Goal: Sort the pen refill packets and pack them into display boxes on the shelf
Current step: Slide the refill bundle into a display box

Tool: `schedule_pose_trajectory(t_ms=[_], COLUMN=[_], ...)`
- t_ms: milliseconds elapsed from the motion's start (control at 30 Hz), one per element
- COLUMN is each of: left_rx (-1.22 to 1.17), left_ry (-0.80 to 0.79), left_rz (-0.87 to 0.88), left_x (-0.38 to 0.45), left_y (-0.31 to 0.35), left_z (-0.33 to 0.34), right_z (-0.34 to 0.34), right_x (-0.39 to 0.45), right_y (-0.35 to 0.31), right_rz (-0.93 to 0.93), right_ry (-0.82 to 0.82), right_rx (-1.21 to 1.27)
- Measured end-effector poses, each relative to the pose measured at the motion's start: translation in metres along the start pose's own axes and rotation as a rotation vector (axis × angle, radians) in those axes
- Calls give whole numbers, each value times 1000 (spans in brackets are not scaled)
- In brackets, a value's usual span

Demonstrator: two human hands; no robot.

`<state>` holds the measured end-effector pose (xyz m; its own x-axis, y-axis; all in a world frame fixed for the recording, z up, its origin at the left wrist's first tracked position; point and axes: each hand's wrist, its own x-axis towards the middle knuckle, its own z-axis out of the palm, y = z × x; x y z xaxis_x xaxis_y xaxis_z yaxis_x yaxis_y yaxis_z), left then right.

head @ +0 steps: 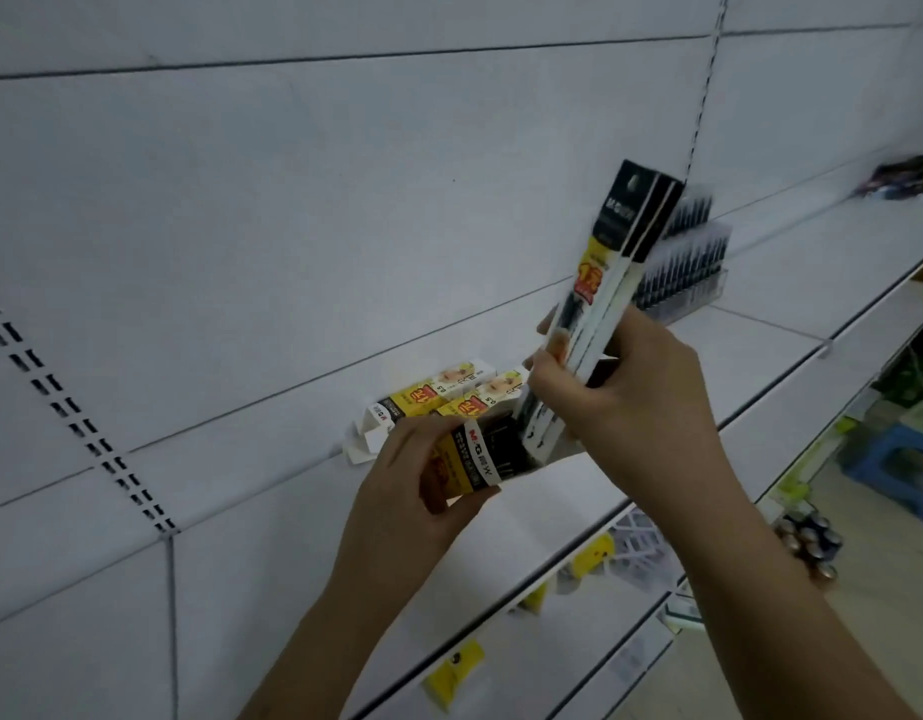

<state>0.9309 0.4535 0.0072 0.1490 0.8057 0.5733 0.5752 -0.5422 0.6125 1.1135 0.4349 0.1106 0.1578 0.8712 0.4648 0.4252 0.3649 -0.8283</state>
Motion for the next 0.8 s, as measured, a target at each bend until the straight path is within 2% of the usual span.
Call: schedule_pose_trajectory(t_ms=[133, 300, 467, 700, 800], left_rx=[-1, 19, 1, -25, -24], left_ry=[3, 55, 82, 188, 200], left_rz=[-10, -12, -16, -24, -59], left_x=[0, 0, 0, 1, 1], left_y=[-3, -11, -20, -28, -29], left_z=[1, 0, 3, 13, 15], right_z=[16, 30, 37, 49, 46], right_x=[-1, -9, -19, -34, -32], right_y=[5, 7, 9, 15, 13], right_rz=[58, 100, 143, 196, 205], right_ry=[-68, -41, -91, -1, -5], right_rx=[22, 114, 83, -52, 62])
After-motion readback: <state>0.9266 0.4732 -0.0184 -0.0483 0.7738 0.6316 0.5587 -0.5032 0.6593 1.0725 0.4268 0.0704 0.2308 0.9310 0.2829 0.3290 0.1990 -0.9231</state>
